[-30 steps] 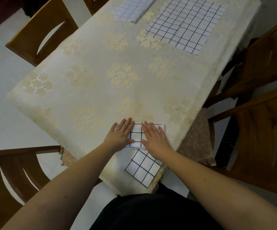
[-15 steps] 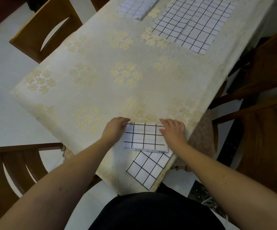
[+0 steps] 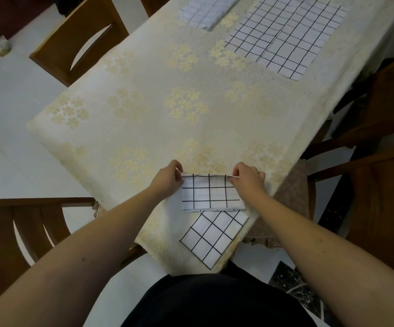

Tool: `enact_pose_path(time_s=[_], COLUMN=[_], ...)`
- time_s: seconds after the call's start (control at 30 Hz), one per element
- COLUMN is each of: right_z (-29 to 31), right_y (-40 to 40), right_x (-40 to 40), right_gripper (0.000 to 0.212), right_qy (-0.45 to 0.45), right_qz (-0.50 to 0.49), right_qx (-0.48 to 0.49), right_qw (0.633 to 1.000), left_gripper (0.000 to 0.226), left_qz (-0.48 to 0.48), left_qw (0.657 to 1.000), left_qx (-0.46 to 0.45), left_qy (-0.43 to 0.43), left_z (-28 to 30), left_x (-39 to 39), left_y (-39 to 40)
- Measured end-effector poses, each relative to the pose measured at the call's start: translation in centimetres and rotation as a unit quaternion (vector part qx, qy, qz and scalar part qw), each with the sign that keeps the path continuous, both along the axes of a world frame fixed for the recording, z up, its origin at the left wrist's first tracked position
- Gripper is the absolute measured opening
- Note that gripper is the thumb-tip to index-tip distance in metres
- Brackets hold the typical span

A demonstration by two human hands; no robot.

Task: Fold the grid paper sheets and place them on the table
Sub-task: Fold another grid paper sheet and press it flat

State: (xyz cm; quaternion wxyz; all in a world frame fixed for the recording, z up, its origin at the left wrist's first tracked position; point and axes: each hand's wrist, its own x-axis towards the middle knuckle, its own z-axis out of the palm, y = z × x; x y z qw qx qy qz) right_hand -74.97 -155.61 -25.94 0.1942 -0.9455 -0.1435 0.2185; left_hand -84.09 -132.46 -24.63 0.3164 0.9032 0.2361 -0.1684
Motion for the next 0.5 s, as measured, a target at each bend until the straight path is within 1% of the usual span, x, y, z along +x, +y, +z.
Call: enact_pose_path(time_s=[0.07, 0.13, 0.17, 0.23, 0.33, 0.37, 0.43, 0.5], right_z=[0.6, 1.6, 1.9, 2.2, 2.4, 2.6, 3.1, 3.3], right_y=[-0.7, -1.4, -1.8, -2.4, -2.6, -2.6, -2.3, -2.2], right_x=[-0.3, -0.3, -0.3, 0.0, 0.4, 0.5, 0.6, 0.3], right_gripper=[0.015, 0.027, 0.03, 0.028, 0.017, 0.012, 0.011, 0.012], right_qy=[0.053, 0.11, 0.135, 0.168, 0.185, 0.194, 0.229, 0.273], right_qz=[-0.075, -0.133, -0.145, -0.138, -0.137, -0.144, -0.153, -0.142], right_qx=[0.115, 0.213, 0.243, 0.267, 0.3, 0.319, 0.356, 0.382], right_qw=[0.989, 0.962, 0.95, 0.939, 0.926, 0.916, 0.893, 0.871], left_gripper=[0.023, 0.004, 0.007, 0.015, 0.011, 0.008, 0.008, 0.01], left_qz=[0.048, 0.099, 0.118, 0.153, 0.206, 0.228, 0.264, 0.299], left_qw=[0.997, 0.988, 0.98, 0.959, 0.915, 0.9, 0.874, 0.859], left_qx=[-0.059, -0.121, -0.157, -0.237, -0.345, -0.37, -0.403, -0.408], left_qy=[0.005, 0.016, 0.018, 0.016, -0.024, -0.039, -0.065, -0.085], left_z=[0.4, 0.6, 0.8, 1.4, 3.0, 3.5, 4.8, 5.2], left_x=[-0.7, -1.3, -1.7, -2.3, -2.9, -3.0, -3.3, -4.0], left_y=[-0.2, 0.0, 0.1, 0.0, -0.9, -1.2, -1.8, -2.1])
